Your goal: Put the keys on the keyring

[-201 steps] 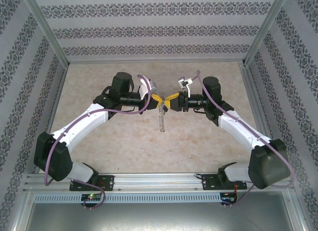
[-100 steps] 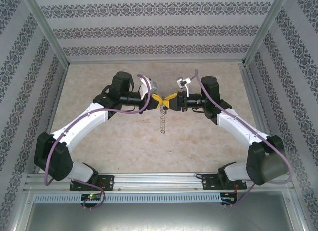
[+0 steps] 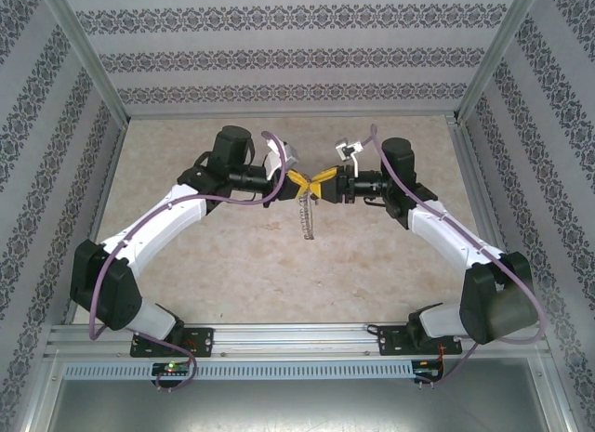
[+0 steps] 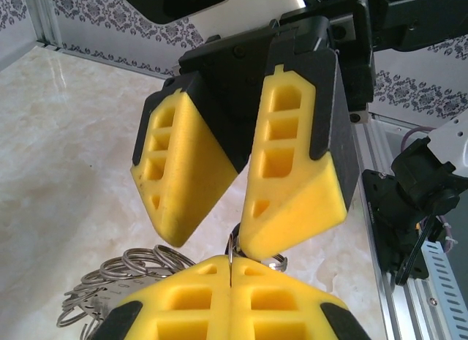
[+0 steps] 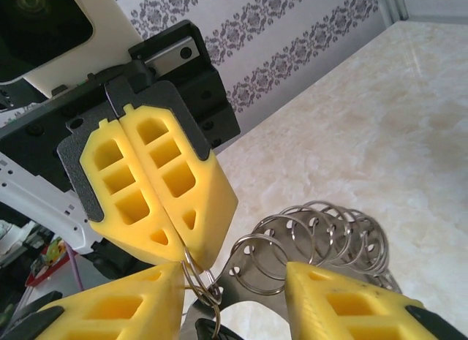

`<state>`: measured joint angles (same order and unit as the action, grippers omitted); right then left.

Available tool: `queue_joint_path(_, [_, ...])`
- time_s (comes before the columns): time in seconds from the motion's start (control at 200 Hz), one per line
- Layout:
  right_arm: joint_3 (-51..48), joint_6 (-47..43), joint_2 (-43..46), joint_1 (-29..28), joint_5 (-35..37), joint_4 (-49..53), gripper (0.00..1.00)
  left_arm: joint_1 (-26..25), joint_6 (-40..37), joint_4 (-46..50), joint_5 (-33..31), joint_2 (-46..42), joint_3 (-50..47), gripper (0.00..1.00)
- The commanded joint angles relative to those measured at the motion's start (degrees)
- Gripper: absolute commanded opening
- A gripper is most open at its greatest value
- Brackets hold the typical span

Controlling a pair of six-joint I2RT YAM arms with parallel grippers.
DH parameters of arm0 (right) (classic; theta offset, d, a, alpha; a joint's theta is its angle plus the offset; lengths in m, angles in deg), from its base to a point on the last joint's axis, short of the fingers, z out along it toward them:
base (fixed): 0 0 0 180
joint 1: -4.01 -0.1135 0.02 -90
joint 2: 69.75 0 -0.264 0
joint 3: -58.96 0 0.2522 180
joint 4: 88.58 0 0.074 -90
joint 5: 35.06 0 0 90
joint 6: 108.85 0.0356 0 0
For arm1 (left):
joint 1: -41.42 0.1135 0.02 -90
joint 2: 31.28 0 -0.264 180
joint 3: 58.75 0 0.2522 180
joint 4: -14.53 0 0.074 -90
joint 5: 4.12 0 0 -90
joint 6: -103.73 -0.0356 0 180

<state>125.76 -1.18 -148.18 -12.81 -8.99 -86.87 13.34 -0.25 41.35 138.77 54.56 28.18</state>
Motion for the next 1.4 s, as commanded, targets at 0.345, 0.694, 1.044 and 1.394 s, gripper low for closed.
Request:
queue_joint_path(0.345, [9.2,1.5,-0.5,5.8,-1.0,-0.6,0.39,3.2,-5.6,7.9,5.4,8.9,16.2,0.00])
queue_joint_path(0.694, [15.9,-0.1,-6.2,5.2,-3.8,1.7,0.36,6.0,-7.6,12.3,10.0,14.6,24.0,0.00])
queue_joint_path(1.044, [20.8,-0.3,-13.8,3.0,-5.9,1.4,0.32,6.5,-8.6,15.1,12.5,16.6,26.4,0.00])
queue_joint_path(1.394, [18.4,-0.2,-13.0,3.0,-5.1,0.9,0.36,6.9,-8.4,15.1,12.9,16.9,26.4,0.00])
